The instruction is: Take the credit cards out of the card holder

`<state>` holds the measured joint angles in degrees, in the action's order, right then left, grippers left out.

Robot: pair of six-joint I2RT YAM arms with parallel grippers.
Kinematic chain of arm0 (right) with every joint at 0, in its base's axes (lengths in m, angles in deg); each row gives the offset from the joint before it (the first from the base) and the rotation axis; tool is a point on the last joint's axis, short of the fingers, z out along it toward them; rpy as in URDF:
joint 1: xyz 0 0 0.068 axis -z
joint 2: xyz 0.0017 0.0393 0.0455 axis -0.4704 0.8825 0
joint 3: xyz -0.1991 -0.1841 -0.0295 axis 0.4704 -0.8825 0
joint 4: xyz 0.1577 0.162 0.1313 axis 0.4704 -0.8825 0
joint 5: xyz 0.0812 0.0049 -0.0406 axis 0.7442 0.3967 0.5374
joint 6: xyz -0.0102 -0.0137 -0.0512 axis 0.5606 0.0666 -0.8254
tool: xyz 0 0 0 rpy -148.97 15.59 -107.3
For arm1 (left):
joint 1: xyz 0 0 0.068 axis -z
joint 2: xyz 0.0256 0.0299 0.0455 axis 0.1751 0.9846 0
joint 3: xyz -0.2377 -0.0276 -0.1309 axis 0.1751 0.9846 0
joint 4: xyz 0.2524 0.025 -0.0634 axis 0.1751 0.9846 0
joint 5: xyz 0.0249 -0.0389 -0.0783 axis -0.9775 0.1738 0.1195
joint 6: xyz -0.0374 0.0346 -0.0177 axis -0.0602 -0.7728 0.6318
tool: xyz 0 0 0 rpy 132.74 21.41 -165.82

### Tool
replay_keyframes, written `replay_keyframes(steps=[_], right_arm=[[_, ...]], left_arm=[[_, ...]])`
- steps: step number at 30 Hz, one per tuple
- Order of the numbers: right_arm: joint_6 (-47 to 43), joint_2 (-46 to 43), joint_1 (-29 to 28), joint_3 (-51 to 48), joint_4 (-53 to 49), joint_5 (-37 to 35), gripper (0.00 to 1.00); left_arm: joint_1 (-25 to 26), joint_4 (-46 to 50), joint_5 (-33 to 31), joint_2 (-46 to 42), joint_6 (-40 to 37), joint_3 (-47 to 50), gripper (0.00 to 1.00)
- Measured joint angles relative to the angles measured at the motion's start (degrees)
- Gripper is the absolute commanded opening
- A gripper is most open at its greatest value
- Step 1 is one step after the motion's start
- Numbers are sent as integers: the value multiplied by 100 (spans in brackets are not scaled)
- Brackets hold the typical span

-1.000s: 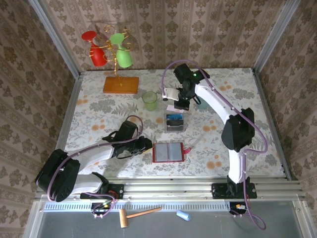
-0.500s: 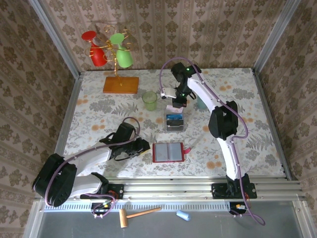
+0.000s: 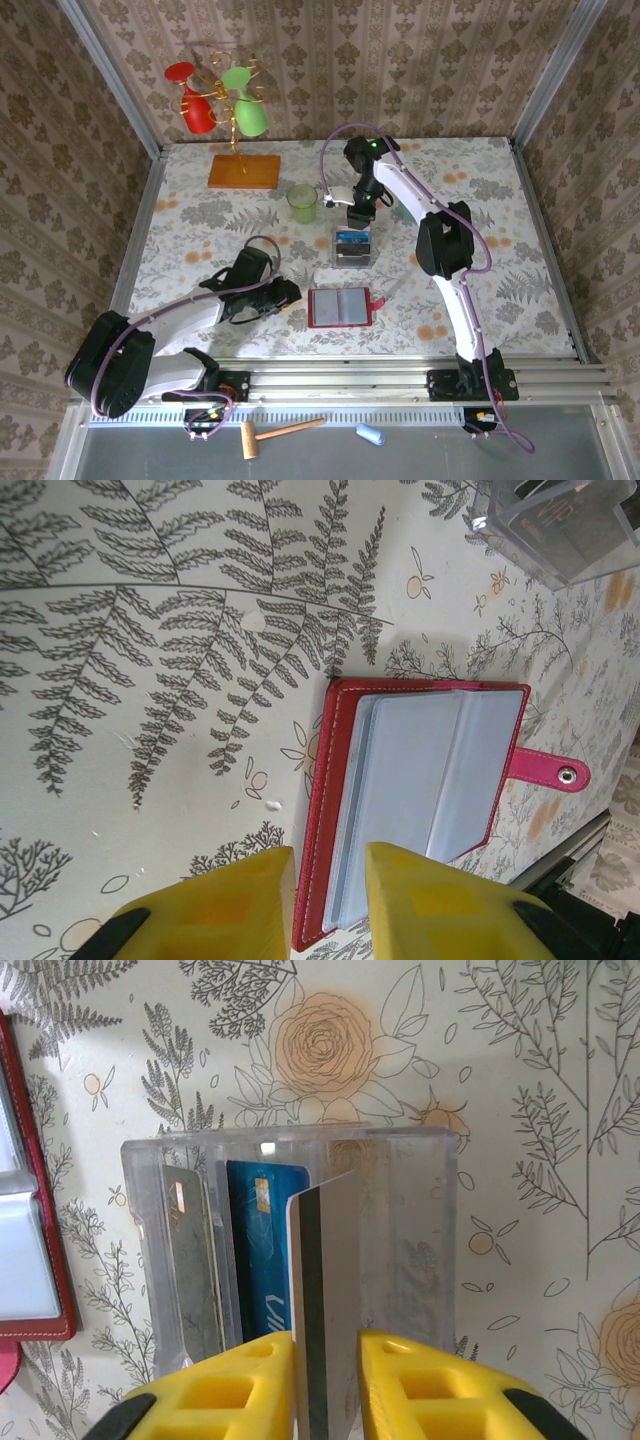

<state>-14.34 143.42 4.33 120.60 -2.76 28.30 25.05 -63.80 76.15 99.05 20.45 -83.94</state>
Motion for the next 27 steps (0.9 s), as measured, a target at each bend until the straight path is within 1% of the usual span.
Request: replay_keyframes(steps=[3,6,8,12,13,14,17,19,21,24,27], right_arm=[[133,-240,0,-284,295,26,27],[319,-785,0,-833,754,22,30],[490,-1300,0,-1292,1161,-9,30],[863,-2203,0,-2026,1814,15,29],[935,-2396,0,-2199,1934,85,27],[1005,-2546,0,-2350,2015,175,24],[1215,-2682,0,-2627,2118,420,9],[1349,-2647,-7,-2824,2170,527,3],[1467,-2601,-22,-3073,2258,540,0],[1561,-2483,-35,-3416,2400,525,0],[1635,-2304,-44,-3512,2500,474,0]], left_arm=[[-4,0,0,-2,-2,0,27],[-4,0,2,0,-4,0,27],[-4,-2,4,20,-7,-2,27],[-4,-17,44,149,-11,-13,27],[-4,-28,57,192,-26,-17,27],[-4,-28,72,227,-33,-28,27],[-4,-46,114,310,-55,-76,26],[-4,-72,136,332,-70,-87,26],[-4,-107,153,352,-70,-90,26],[-4,-146,173,411,-70,-87,26],[-4,-177,177,428,-70,-87,26]])
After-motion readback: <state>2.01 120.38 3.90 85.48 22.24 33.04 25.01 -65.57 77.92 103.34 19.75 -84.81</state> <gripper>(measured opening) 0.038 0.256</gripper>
